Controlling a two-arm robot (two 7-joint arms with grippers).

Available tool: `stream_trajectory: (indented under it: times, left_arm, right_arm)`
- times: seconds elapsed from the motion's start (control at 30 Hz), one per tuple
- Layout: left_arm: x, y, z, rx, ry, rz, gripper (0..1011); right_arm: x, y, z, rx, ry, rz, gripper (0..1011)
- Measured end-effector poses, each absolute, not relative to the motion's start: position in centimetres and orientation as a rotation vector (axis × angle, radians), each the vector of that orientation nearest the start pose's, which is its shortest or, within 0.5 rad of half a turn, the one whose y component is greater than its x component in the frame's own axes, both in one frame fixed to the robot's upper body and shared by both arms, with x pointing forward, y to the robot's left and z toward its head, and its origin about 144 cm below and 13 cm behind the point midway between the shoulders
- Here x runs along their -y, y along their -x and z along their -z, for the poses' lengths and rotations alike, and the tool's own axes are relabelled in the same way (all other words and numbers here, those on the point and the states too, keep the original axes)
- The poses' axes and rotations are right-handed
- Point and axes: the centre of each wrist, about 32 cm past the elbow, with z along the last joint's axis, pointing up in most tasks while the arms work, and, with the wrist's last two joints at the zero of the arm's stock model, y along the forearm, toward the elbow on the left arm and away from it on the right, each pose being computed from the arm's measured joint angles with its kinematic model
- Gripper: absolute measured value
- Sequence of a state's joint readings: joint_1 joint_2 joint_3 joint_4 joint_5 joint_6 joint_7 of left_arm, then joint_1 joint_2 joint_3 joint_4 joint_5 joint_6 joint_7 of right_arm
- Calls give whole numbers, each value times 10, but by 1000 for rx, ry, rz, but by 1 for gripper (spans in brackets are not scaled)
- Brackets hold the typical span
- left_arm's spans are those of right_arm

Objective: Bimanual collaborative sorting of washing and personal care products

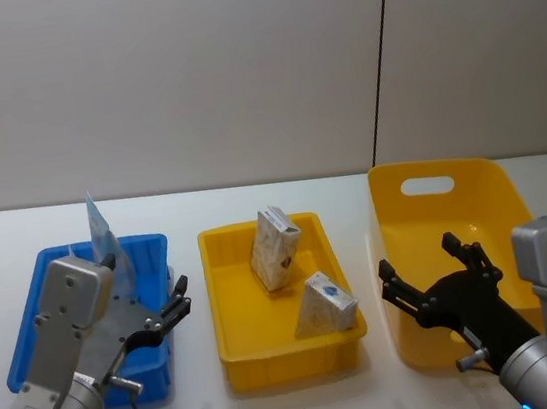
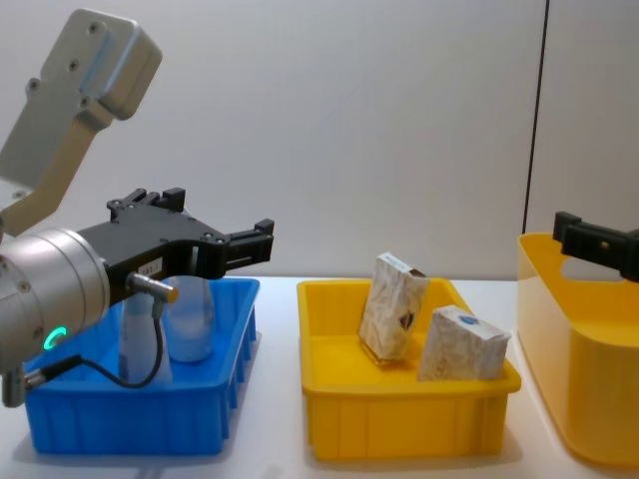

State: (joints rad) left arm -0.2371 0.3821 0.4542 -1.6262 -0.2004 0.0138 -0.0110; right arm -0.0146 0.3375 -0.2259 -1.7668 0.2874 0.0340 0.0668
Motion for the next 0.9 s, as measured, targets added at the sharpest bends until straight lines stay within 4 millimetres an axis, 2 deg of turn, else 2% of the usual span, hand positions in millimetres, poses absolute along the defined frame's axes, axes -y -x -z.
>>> stream_trajectory:
  times: [0.9]
  left_arm:
    - [-198, -492, -1204, 268, -61, -1124, 1001]
  right_arm:
    - [237, -443, -1189, 75, -26, 1230, 1004]
